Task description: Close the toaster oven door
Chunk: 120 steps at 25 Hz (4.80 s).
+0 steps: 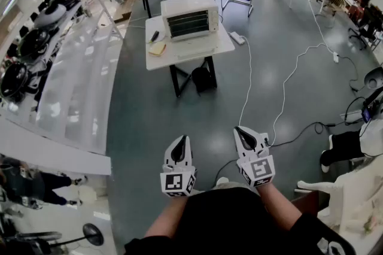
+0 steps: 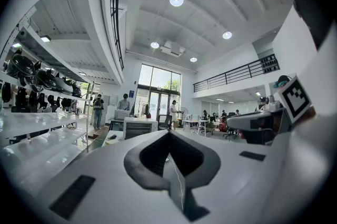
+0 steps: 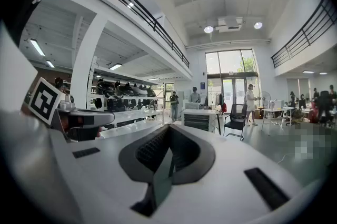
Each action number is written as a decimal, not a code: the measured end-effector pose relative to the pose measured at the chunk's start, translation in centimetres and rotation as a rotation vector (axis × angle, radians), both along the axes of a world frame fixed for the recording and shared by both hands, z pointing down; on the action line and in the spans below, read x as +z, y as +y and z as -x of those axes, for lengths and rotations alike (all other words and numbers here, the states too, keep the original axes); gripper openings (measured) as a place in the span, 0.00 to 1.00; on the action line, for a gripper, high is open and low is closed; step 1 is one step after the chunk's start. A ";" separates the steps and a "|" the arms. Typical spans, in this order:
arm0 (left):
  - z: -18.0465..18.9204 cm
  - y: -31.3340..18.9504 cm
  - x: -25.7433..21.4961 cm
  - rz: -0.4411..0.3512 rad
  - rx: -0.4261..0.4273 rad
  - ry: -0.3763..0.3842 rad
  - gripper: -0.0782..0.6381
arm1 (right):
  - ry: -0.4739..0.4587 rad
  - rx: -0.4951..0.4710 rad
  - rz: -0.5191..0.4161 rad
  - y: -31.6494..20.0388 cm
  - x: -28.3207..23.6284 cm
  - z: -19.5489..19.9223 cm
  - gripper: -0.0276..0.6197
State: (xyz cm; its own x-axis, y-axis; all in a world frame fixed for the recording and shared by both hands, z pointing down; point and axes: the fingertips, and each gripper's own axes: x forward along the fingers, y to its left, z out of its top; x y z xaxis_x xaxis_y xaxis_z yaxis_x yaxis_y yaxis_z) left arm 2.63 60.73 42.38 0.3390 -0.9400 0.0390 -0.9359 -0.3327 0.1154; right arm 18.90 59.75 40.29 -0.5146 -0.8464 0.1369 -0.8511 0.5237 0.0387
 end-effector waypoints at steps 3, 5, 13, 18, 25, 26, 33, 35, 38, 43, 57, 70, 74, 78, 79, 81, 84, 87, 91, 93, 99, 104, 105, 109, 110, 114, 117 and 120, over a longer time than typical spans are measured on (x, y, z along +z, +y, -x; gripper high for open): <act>-0.4 0.0 0.3 0.006 -0.005 -0.005 0.13 | -0.022 0.001 0.003 -0.2 0.1 -0.7 0.08; -0.6 0.2 0.5 0.012 -0.011 -0.009 0.13 | -0.044 -0.009 0.017 -0.1 0.4 -0.9 0.08; -1.5 1.4 0.8 0.026 -0.027 -0.015 0.13 | -0.032 -0.040 0.033 1.2 1.5 -1.4 0.08; -3.2 1.3 1.8 0.042 0.020 -0.031 0.13 | -0.025 -0.035 0.071 0.9 2.9 -2.1 0.08; -3.1 -1.4 3.1 0.057 0.037 -0.025 0.13 | -0.029 0.017 0.069 -1.4 3.4 -2.5 0.08; -3.0 -2.2 3.3 0.057 0.036 -0.023 0.13 | -0.025 0.019 0.072 -2.1 3.6 -2.5 0.08; -3.8 -8.9 4.1 0.062 0.068 -0.009 0.13 | -0.006 0.046 0.082 -8.5 4.2 -2.9 0.08; -3.1 -11.0 4.6 0.074 0.062 -0.008 0.13 | -0.004 0.040 0.093 -10.9 4.6 -2.2 0.08; -2.1 -14.2 4.6 0.078 0.055 -0.004 0.13 | -0.004 0.030 0.113 -14.3 5.0 -1.1 0.08; 0.6 -20.3 4.7 0.090 0.031 -0.021 0.13 | -0.003 0.057 0.125 -20.5 5.2 0.3 0.08; 9.4 -36.2 5.8 0.143 0.014 -0.008 0.13 | 0.049 0.004 0.206 -35.3 6.0 9.2 0.08; 20.3 -46.8 6.2 0.105 -0.018 0.047 0.13 | 0.121 0.064 0.158 -47.0 6.1 16.8 0.08; 22.6 -48.6 6.5 0.123 -0.020 0.083 0.13 | 0.117 0.068 0.199 -48.8 7.5 18.4 0.08; 24.0 -50.1 7.3 0.118 -0.014 0.068 0.13 | 0.094 0.054 0.208 -49.1 8.0 19.3 0.08; 24.2 -50.2 7.4 0.117 -0.016 0.067 0.13 | 0.098 0.055 0.209 -49.1 8.2 19.2 0.08; 24.5 -50.2 7.8 0.119 -0.018 0.068 0.13 | 0.104 0.065 0.215 -49.1 8.5 19.0 0.08; 24.7 -50.2 8.0 0.132 -0.018 0.093 0.13 | 0.114 0.082 0.214 -49.6 8.8 18.6 0.08; 24.3 -49.8 8.5 0.155 -0.011 0.095 0.13 | 0.111 0.108 0.216 -50.0 9.3 18.0 0.08; 23.1 -49.1 8.3 0.144 -0.013 0.095 0.13 | 0.098 0.119 0.220 -50.0 10.0 16.6 0.08; 22.8 -49.3 8.1 0.133 -0.018 0.094 0.13 | 0.073 0.120 0.231 -50.7 10.3 16.2 0.08; 22.5 -51.8 8.1 0.127 -0.078 0.070 0.13 | 0.034 0.111 0.215 -54.5 9.3 14.7 0.08; 22.5 -55.6 8.1 0.138 -0.134 0.033 0.13 | 0.040 0.076 0.229 -58.1 10.0 13.0 0.08; 22.1 -56.4 8.2 0.143 -0.137 0.026 0.13 | 0.041 0.069 0.232 -58.8 10.2 12.5 0.08; 20.0 -59.6 8.9 0.166 -0.150 0.070 0.13 | 0.030 0.054 0.253 -62.3 10.2 10.5 0.08; 19.6 -60.3 9.1 0.179 -0.163 0.092 0.13 | 0.024 0.059 0.266 -63.2 10.3 9.9 0.08; 19.3 -62.6 10.3 0.226 -0.224 0.095 0.13 | 0.012 0.081 0.287 -66.9 10.9 7.9 0.08; 18.6 -63.6 10.7 0.244 -0.224 0.061 0.13 | 0.007 0.077 0.287 -68.7 11.7 6.5 0.08; 17.8 -64.9 11.0 0.253 -0.220 0.021 0.13 | -0.003 0.052 0.299 -70.0 12.4 5.9 0.08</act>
State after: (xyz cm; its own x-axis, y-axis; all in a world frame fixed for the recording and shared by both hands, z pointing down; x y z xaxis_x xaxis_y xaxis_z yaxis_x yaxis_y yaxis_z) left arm -15.17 -4.19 53.37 0.1324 -0.9520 0.2759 -0.9787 -0.0816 0.1884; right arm 12.98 -10.30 52.65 -0.4722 -0.7941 0.3825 -0.8770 0.4669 -0.1134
